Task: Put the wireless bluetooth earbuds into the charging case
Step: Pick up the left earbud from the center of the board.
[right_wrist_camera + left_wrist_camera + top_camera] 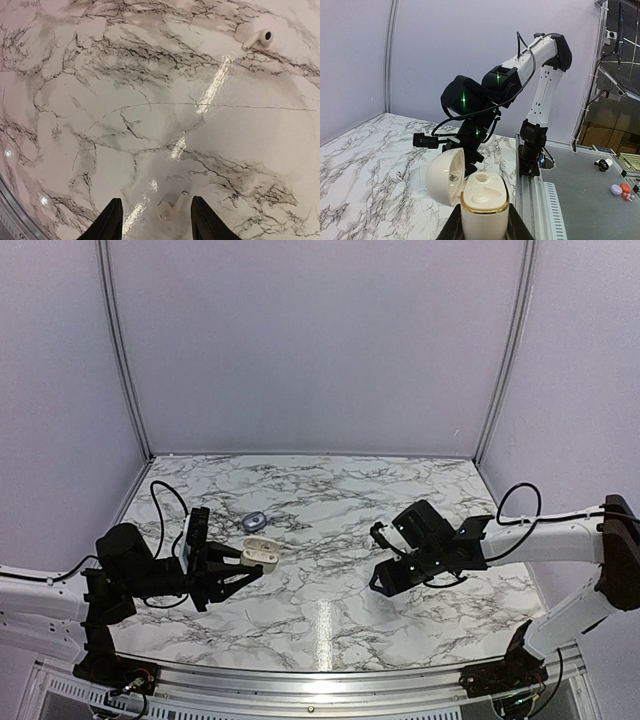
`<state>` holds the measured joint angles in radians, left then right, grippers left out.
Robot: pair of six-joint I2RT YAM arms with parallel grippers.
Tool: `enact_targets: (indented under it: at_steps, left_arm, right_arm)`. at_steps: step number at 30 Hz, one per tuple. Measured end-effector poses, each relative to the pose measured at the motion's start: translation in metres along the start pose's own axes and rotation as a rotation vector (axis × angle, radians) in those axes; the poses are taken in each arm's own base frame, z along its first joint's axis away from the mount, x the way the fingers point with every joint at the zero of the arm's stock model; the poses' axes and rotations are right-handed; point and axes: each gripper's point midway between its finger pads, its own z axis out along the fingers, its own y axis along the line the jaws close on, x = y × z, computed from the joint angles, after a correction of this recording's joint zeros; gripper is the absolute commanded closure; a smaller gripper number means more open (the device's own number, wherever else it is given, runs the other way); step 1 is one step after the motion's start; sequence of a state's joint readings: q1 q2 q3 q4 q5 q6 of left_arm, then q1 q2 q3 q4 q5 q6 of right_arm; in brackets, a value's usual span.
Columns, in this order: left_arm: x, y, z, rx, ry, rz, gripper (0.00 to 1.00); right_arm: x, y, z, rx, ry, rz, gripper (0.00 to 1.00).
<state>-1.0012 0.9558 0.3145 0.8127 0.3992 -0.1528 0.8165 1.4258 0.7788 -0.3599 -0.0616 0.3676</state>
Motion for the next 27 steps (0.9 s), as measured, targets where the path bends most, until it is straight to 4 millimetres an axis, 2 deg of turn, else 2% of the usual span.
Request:
enact_targets:
  at_steps: [4, 9, 16, 23, 27]
  left_arm:
    - [0.004, 0.001, 0.001, -0.003, 0.013, -0.005, 0.96]
    - [0.004, 0.001, 0.001, -0.002, 0.013, -0.006, 0.96]
    - [0.005, 0.002, 0.002, -0.002, 0.013, -0.006, 0.96]
    - [0.006, 0.002, 0.002, -0.003, 0.016, -0.007, 0.97]
    - [0.006, 0.002, 0.002, -0.003, 0.016, -0.007, 0.97]
  right_arm:
    - [0.020, 0.002, 0.005, 0.006, 0.041, -0.003, 0.53]
    - [0.039, -0.007, 0.010, 0.039, 0.079, 0.012, 0.53]
    - [0.043, -0.013, 0.012, 0.075, 0.075, 0.018, 0.57]
    - [0.048, -0.009, 0.014, 0.075, 0.083, 0.000, 0.61]
    - [0.050, -0.014, 0.014, 0.103, 0.087, -0.003, 0.65]
